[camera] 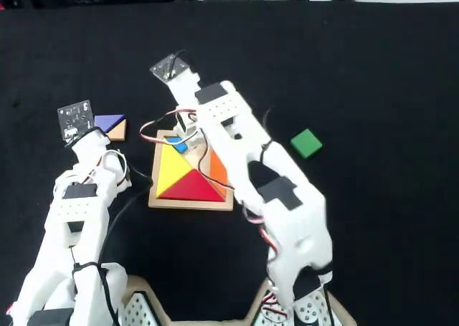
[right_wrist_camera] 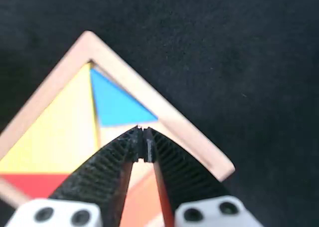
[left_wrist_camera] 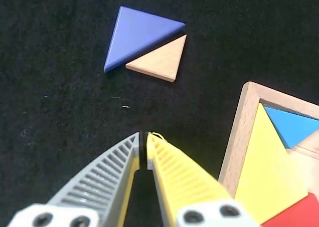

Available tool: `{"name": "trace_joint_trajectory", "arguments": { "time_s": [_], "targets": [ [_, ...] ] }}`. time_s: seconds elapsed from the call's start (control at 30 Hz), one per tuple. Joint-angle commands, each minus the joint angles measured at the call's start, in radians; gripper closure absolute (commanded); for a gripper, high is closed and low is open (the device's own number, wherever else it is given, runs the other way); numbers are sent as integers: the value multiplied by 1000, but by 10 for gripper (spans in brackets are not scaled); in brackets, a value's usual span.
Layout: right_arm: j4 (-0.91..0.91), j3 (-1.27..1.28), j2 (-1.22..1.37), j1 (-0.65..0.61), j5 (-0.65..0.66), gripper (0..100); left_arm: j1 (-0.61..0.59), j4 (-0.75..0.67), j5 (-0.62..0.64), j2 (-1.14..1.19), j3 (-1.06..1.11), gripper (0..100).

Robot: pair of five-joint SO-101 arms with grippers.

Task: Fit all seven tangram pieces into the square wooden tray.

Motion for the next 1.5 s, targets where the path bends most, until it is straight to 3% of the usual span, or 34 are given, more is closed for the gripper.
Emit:
{"name": "trace_joint_trajectory", "arguments": {
  "time_s": [0.0, 0.2, 0.47, 0.73, 1.03, 1.47],
  "targets": [
    [3, 110, -154, 32, 2, 988, 8, -17, 0, 0, -42, 957],
    [-138, 318, -209, 80, 48, 988, 12, -17, 0, 0, -42, 957],
    [-189, 404, -321, 2, 49, 988, 12, -17, 0, 0, -42, 956],
    [-192, 410, -300, -8, 49, 988, 13, -17, 0, 0, -41, 956],
    [-190, 409, -228, -100, 57, 988, 13, -17, 0, 0, -41, 956],
    [-184, 414, -245, -61, 57, 988, 10, -17, 0, 0, -41, 957]
  ]
}}
